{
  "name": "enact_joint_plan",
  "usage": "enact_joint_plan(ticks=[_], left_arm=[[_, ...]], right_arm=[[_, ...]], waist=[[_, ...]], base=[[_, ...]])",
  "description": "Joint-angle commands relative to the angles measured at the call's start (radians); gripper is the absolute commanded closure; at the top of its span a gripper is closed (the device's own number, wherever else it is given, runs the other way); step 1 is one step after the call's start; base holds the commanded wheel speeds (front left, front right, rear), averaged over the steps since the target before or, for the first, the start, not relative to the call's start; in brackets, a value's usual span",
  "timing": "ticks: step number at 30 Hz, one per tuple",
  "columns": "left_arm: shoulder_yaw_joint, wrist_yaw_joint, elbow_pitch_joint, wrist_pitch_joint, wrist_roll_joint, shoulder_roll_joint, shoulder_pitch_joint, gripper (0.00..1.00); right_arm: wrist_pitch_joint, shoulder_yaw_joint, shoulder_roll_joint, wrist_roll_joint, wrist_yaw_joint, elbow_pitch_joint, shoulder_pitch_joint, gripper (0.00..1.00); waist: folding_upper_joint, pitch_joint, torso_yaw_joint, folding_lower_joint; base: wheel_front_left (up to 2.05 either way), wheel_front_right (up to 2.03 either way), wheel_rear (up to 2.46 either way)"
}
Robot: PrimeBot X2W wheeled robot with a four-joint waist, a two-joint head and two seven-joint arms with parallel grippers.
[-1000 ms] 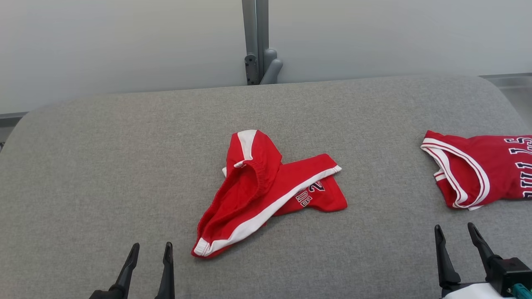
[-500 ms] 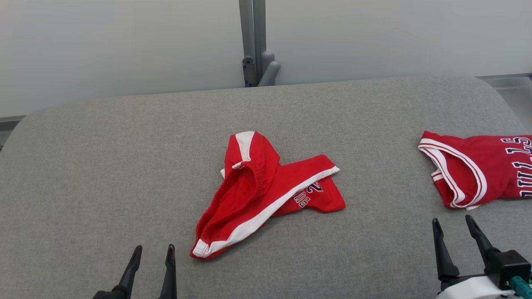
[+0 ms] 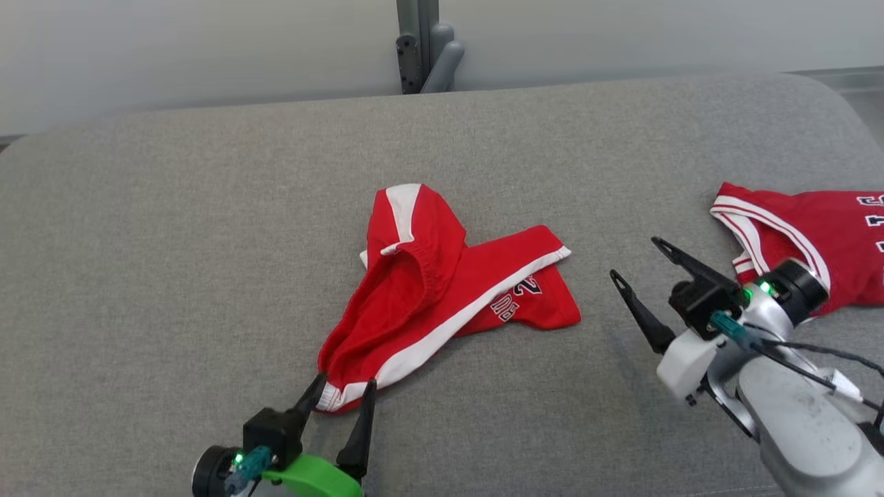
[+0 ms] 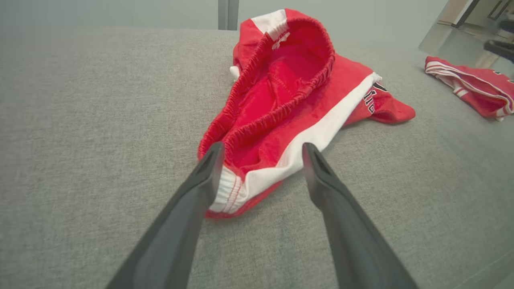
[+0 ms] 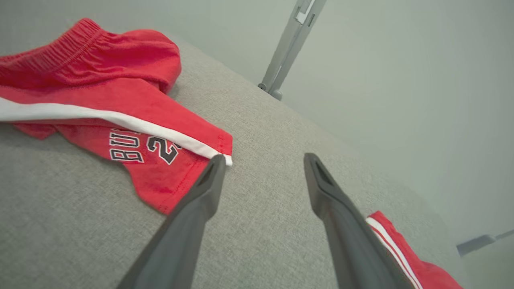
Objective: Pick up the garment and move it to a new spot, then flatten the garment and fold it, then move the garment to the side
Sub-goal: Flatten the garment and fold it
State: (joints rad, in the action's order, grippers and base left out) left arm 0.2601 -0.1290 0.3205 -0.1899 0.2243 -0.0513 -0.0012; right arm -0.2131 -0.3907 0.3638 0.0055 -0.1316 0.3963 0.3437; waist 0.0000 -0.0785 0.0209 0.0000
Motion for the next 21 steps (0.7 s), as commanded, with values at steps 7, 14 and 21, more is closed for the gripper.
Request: enact_joint_plan(ticks=[7, 14, 21], left_arm=[[0.072, -0.002, 0.092, 0.061, 0.033, -0.018, -0.141, 0.0], [0.086, -0.002, 0.126, 0.046, 0.058, -0.018, -0.168, 0.0], [0.096, -0.002, 0.107, 0.037, 0.073, -0.015, -0.172, 0.0]], right_arm=[[0.022, -0.22, 0.033, -0.016, 0.002, 0.216, 0.252, 0.0], [-0.023, -0.299, -0.005, 0.004, 0.002, 0.365, 0.345, 0.0], [-0.046, -0.329, -0.027, 0.017, 0.002, 0.451, 0.383, 0.0]], waist=[[0.0, -0.136, -0.064, 0.0], [0.0, -0.154, -0.089, 0.0], [0.0, -0.165, -0.107, 0.0]], base=[[0.0, 0.0, 0.0], [0.0, 0.0, 0.0], [0.0, 0.0, 0.0]])
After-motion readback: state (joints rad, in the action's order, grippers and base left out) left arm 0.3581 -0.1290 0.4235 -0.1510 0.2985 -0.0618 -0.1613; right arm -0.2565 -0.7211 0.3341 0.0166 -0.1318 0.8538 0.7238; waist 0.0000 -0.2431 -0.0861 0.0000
